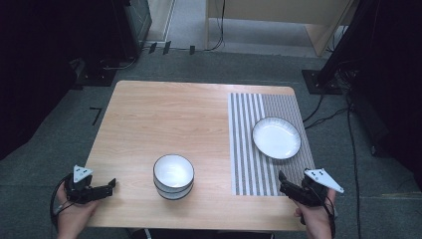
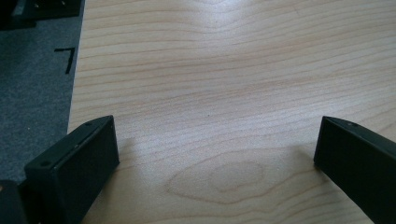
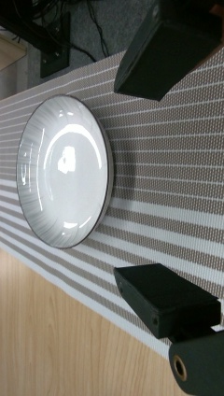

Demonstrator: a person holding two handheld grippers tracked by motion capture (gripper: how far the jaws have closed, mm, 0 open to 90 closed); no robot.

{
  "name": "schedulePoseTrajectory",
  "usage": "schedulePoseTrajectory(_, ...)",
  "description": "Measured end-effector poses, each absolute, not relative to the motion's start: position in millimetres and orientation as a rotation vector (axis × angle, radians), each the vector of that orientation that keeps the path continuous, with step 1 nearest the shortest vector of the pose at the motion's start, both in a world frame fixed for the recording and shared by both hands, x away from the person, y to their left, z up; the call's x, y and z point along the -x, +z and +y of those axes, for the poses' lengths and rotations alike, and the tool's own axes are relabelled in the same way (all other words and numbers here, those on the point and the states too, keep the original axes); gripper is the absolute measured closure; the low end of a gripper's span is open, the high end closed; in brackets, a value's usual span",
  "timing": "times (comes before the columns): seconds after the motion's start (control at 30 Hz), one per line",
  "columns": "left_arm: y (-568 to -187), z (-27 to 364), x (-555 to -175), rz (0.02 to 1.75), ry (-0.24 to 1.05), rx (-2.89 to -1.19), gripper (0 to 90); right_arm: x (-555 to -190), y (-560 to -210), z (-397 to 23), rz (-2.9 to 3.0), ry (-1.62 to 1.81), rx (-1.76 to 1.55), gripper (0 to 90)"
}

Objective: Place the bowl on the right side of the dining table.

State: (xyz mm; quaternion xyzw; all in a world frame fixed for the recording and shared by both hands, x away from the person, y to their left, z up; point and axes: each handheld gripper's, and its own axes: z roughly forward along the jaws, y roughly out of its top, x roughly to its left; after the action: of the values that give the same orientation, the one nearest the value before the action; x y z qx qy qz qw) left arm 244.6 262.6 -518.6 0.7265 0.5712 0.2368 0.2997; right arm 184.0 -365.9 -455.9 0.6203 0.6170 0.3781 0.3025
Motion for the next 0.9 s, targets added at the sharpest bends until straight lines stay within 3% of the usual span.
schedulePoseTrajectory(0.9, -518.6, 262.6, -244.6, 1.517, 0.628, -1.929, 0.0, -190.9, -439.7, -326.9, 1.715, 1.04, -1.56, 10.5)
